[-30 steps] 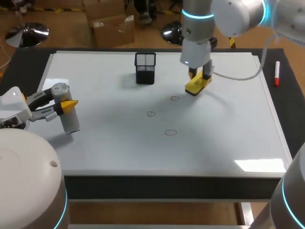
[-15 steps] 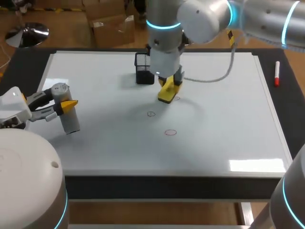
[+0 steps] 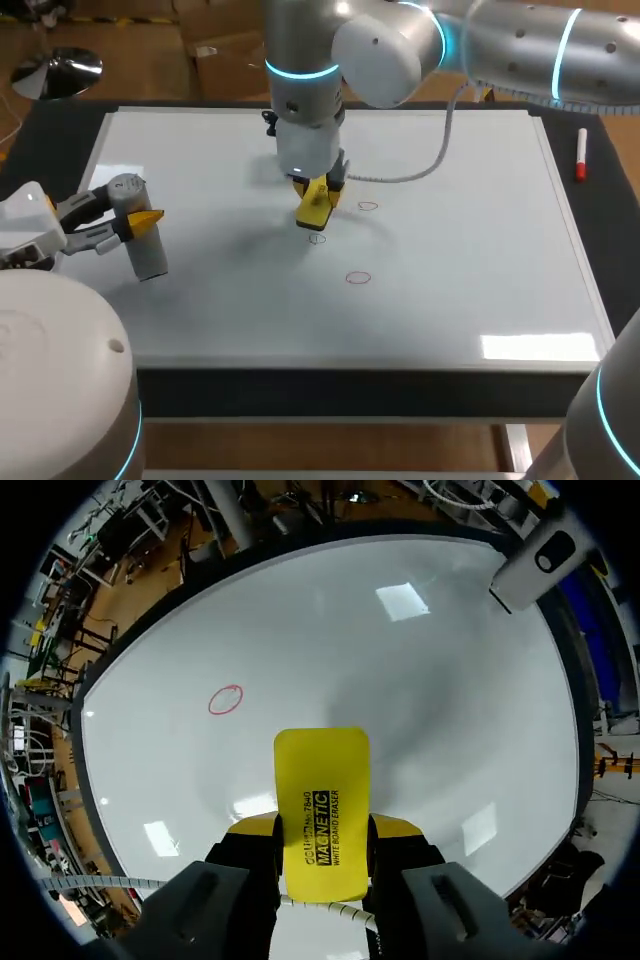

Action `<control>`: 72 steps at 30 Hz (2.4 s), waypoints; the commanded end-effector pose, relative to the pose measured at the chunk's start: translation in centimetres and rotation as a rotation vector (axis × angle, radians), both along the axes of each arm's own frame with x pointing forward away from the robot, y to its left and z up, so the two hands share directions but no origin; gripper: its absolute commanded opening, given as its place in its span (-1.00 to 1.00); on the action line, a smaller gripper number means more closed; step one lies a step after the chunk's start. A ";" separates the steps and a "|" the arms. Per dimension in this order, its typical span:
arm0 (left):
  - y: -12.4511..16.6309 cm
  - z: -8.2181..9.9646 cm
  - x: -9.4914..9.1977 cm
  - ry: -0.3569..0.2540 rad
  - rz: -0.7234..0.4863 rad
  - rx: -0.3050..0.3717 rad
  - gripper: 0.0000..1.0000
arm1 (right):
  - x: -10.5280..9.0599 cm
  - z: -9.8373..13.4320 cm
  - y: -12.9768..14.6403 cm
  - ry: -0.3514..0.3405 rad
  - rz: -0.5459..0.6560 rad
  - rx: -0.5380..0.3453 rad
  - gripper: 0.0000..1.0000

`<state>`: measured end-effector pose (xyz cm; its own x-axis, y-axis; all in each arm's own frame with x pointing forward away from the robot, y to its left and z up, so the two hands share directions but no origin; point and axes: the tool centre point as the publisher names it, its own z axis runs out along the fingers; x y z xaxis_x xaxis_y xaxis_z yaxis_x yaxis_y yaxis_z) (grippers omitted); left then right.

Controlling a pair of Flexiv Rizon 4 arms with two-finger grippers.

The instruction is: Pick up the inspection probe, press it on each red-marked spot on the whiteboard one by one, put down the probe, pick up the eraser, and wipe off all the red marks.

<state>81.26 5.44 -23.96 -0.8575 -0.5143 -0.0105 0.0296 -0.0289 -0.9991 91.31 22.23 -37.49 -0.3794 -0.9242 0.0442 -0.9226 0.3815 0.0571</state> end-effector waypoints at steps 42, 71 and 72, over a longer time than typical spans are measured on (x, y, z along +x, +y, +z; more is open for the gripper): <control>0.0 0.1 -0.1 -0.001 0.000 0.000 -1.00 | -1.5 -4.1 4.5 0.047 0.140 -0.007 -1.00; 0.0 0.1 -0.1 -0.001 0.000 0.000 -1.00 | -2.8 -5.5 1.3 0.050 0.083 0.000 -1.00; 0.0 0.1 -0.1 -0.001 0.000 0.000 -1.00 | -2.9 -5.6 1.0 0.051 0.078 0.000 -1.00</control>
